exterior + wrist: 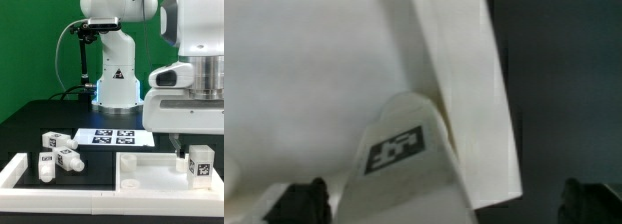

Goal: Assemble one leg

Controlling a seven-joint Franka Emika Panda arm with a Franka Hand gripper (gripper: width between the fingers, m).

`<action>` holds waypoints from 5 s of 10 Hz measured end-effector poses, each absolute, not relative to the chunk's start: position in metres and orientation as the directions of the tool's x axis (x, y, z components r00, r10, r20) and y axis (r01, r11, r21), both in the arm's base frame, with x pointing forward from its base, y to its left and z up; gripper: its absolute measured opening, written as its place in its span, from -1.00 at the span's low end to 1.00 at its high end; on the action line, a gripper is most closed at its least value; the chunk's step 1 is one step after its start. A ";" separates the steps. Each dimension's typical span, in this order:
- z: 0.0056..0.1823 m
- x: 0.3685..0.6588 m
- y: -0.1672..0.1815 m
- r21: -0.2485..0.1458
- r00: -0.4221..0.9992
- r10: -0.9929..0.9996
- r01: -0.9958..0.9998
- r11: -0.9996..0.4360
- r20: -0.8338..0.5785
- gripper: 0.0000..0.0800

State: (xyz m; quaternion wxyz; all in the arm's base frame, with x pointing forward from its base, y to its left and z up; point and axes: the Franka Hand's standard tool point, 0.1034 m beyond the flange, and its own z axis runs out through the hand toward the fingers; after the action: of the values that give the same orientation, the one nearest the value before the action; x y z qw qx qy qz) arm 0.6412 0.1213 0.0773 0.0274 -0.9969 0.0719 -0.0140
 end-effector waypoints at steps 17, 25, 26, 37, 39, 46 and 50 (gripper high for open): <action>0.072 0.641 0.115 -0.053 0.202 -0.974 -0.979 -0.197 -0.100 -0.27; 0.073 0.641 0.115 -0.089 0.844 -0.536 -0.536 -0.840 -0.020 0.62; 0.072 0.642 0.113 -0.076 0.926 -0.377 -0.376 -0.924 0.003 0.62; 0.072 0.643 0.111 -0.048 0.628 -0.778 -0.777 -0.627 -0.004 -0.29; 0.072 0.644 0.109 -0.057 0.314 -0.947 -0.949 -0.311 -0.065 -0.29; 0.071 0.644 0.109 -0.012 -0.206 -0.970 -0.978 0.209 -0.130 -0.29; 0.071 0.643 0.109 -0.008 -0.260 -0.958 -0.965 0.263 -0.121 -0.01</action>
Offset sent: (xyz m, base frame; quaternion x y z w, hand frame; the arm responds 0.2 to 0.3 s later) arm 0.0000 0.0000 0.0000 0.0000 0.0000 0.0000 1.0000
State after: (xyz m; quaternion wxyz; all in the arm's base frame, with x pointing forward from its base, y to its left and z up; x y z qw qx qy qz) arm 0.6433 0.1091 0.0709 0.0505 -0.6060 0.7931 0.0338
